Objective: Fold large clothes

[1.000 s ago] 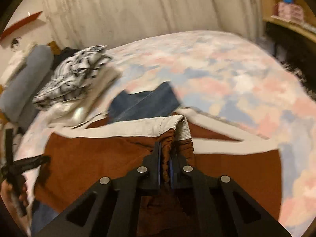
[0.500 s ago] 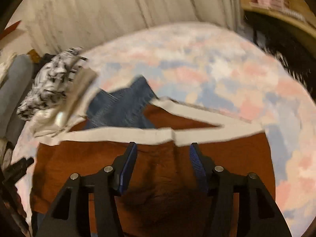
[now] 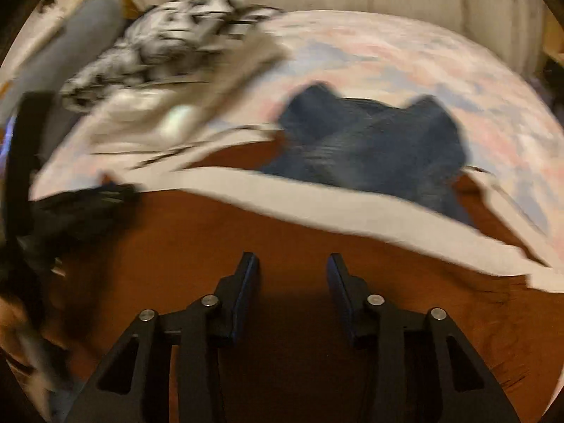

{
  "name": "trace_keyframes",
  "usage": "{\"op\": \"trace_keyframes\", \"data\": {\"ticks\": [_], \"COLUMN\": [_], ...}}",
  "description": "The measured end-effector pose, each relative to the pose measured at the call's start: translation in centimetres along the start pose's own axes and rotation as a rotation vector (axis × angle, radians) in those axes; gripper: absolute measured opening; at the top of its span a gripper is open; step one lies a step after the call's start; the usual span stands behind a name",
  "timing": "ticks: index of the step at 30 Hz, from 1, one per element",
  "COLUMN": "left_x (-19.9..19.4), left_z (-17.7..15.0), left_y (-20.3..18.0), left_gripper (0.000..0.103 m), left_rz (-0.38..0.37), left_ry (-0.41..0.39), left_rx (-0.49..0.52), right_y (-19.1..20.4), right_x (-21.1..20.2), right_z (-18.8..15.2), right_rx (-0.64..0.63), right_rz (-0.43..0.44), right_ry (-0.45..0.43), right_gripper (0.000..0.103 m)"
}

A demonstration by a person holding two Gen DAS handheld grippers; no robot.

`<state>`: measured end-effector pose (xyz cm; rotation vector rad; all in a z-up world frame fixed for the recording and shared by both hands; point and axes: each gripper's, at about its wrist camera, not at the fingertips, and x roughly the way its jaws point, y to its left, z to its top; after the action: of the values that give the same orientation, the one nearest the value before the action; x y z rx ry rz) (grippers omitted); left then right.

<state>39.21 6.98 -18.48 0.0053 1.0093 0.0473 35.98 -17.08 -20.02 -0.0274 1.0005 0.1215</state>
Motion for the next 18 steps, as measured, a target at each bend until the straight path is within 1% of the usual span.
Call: {"op": "trace_keyframes", "data": {"ticks": [1, 2, 3, 4, 5, 6, 8, 10, 11, 12, 13, 14, 15, 16, 18], "left_x": [0.2, 0.4, 0.4, 0.4, 0.3, 0.3, -0.2, -1.3, -2.0, -2.9, -4.0, -5.0, -6.0, -7.0, -8.5], "left_z": [-0.1, -0.1, -0.2, -0.3, -0.4, -0.4, -0.5, -0.5, -0.6, -0.7, -1.0, -1.3, -1.7, -2.3, -3.5], "left_y": [0.8, 1.3, 1.5, 1.5, 1.3, 1.2, 0.6, 0.1, 0.3, 0.0, -0.4, -0.6, -1.0, -1.6, -2.2], "left_gripper": [0.024, 0.018, 0.017, 0.017, 0.017, 0.017, 0.017, 0.017, 0.017, 0.017, 0.017, 0.017, 0.017, 0.017, 0.017], "left_rz": [-0.042, -0.057, -0.059, -0.068, -0.066, -0.063, -0.039, -0.038, -0.050, -0.069, -0.096, -0.115, -0.132, -0.149, -0.184], "left_ry": [-0.002, -0.004, -0.005, -0.006, -0.009, -0.008, 0.001, 0.008, 0.007, 0.005, 0.000, -0.005, -0.010, -0.012, -0.010], "left_rx": [-0.020, -0.030, -0.029, -0.019, -0.008, -0.001, 0.020, 0.026, 0.024, 0.023, 0.027, 0.033, 0.042, 0.054, 0.069], "right_y": [-1.7, -3.1, -5.3, -6.6, -8.5, -9.9, -10.8, -10.7, -10.3, -9.7, -9.7, -9.0, -8.7, -7.1, -4.3], "right_x": [0.1, 0.1, 0.1, 0.0, -0.2, -0.5, -1.0, -2.0, -2.6, -3.4, -5.1, -6.2, -7.6, -8.3, -9.0], "right_z": [-0.4, -0.7, -1.1, -1.4, -1.8, -2.3, -2.5, -2.5, -2.5, -2.5, -2.5, -2.7, -3.0, -3.1, -3.6], "right_rx": [0.018, 0.041, 0.090, 0.118, 0.156, 0.191, 0.210, 0.208, 0.205, 0.199, 0.196, 0.190, 0.181, 0.157, 0.104], "right_rz": [-0.064, -0.083, -0.107, -0.130, -0.110, -0.045, -0.018, -0.037, -0.051, -0.042, -0.022, 0.018, 0.042, 0.069, 0.103], "right_ry": [-0.020, -0.026, -0.025, -0.025, -0.026, -0.023, -0.011, -0.004, -0.006, -0.016, -0.024, -0.036, -0.044, -0.050, -0.050], "right_gripper": [0.038, 0.034, 0.034, 0.032, 0.029, 0.025, 0.024, 0.026, 0.027, 0.027, 0.028, 0.029, 0.033, 0.037, 0.043]}}
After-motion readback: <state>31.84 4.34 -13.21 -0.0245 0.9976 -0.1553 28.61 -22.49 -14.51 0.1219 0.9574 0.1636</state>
